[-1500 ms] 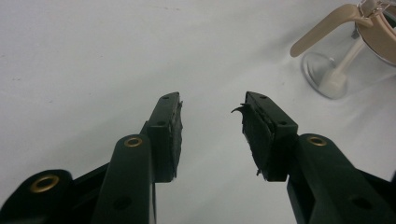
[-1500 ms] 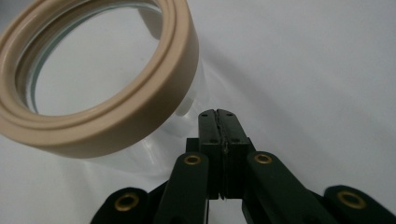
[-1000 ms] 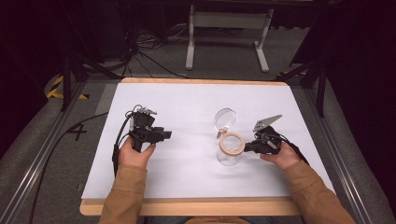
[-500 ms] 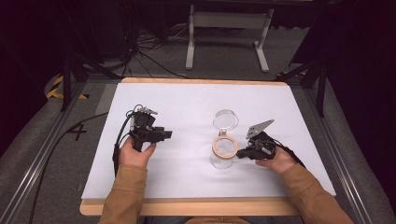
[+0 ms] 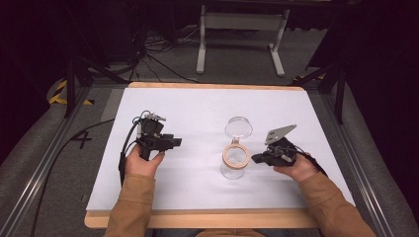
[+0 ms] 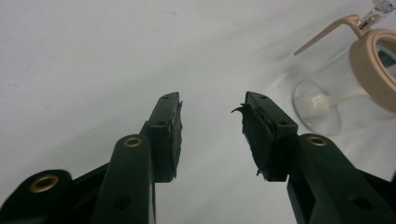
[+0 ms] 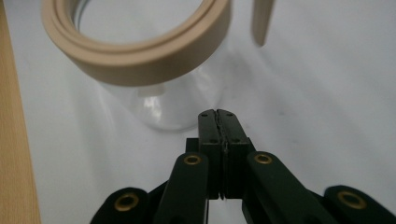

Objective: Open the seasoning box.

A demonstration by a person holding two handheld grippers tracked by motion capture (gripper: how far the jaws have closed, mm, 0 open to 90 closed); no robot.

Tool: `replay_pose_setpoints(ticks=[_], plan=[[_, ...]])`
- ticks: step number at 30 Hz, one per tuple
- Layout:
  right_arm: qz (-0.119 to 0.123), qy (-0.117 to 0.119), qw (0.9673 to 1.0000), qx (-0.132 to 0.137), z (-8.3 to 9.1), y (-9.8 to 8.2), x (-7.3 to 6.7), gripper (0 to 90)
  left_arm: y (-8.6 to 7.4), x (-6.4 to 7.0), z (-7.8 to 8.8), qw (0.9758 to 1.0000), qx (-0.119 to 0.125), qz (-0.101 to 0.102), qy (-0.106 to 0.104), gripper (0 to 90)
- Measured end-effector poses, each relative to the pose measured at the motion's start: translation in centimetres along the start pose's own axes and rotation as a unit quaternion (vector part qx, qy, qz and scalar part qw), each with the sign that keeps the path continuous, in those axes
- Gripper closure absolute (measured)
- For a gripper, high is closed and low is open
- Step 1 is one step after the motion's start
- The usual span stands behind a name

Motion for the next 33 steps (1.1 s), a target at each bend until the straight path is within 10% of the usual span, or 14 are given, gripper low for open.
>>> replay_pose_setpoints(ticks=[4,15,25,33], plan=[[-0.025,-0.05,0.9964,0.063,4.0,0.7,2.5,89.9,0.0,0.1,0.1,1.0,0.002,-0.006,-0.004,56.8],[-0.134,-0.131,0.9787,0.082,8.3,-2.6,8.2,89.6,0.0,-0.8,0.2,1.0,0.0,0.003,0.005,56.5],[-0.187,-0.183,0.9629,0.066,10.0,-6.7,11.7,87.5,-0.6,-2.6,0.0,0.9995,-0.007,0.018,0.024,56.4],[-0.212,-0.177,0.961,0.009,7.5,-9.8,12.8,86.0,-1.3,-3.8,-0.8,0.9984,-0.031,0.026,0.039,56.0]])
Point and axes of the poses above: each handheld gripper's, and its own axes: z roughly backward along the jaws, y roughly out of its top, x roughly to its right, the point moved 10 cm from there along -z, roughly forward along the jaws, and after that the axes turned 8 degrees about z, right-handed, at the moved point
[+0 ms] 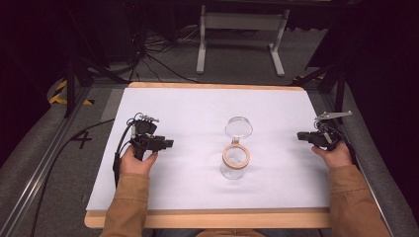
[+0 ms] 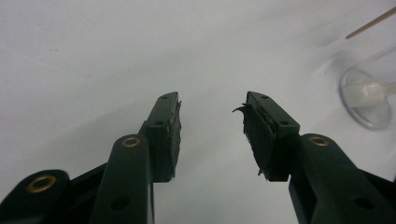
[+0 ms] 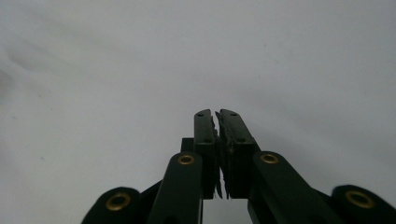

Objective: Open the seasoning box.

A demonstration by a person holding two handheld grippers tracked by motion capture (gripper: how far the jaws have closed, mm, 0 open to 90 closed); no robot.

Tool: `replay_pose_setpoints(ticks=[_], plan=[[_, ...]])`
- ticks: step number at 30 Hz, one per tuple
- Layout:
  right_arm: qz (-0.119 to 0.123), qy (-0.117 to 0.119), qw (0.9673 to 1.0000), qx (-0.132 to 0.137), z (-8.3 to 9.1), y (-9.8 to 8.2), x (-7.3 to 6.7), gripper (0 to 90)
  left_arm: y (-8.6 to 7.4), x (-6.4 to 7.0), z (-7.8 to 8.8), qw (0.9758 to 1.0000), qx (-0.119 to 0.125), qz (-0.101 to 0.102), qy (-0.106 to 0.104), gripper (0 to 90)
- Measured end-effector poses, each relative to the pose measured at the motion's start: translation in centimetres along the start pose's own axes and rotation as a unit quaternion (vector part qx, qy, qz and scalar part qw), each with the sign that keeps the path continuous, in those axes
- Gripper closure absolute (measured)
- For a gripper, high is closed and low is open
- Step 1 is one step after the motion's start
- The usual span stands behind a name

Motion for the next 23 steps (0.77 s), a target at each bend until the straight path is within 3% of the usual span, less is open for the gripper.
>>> replay_pose_setpoints(ticks=[4,6,8,12,23], plan=[[-0.004,0.006,0.9996,-0.029,-1.1,-0.9,-0.2,85.5,-0.2,-0.2,-0.3,1.0,-0.007,-0.001,0.003,55.8],[0.006,0.012,0.999,-0.044,-1.5,-1.2,-0.5,84.9,-0.2,-0.2,-0.4,1.0,-0.009,-0.001,0.003,55.8],[0.011,0.034,0.9975,-0.062,-2.0,-1.6,-1.2,84.0,-0.3,-0.1,-0.5,0.9999,-0.012,-0.001,0.003,55.8],[0.026,0.033,0.9954,-0.087,-2.7,-2.1,-1.8,83.5,-0.3,0.1,-0.6,0.9999,-0.013,-0.004,0.003,55.9],[0.03,0.074,0.9946,-0.067,-2.3,-1.2,-3.3,80.7,-0.1,0.5,-0.5,0.9999,-0.009,-0.009,-0.003,55.8]])
Point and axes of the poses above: each handheld gripper's, and its own axes: z roughly backward along the jaws, y roughly out of its top, x roughly to its right, the point moved 10 cm from there along -z, roughly forward along the jaws, and after that the axes turned 8 degrees about z, right-handed, at the moved point
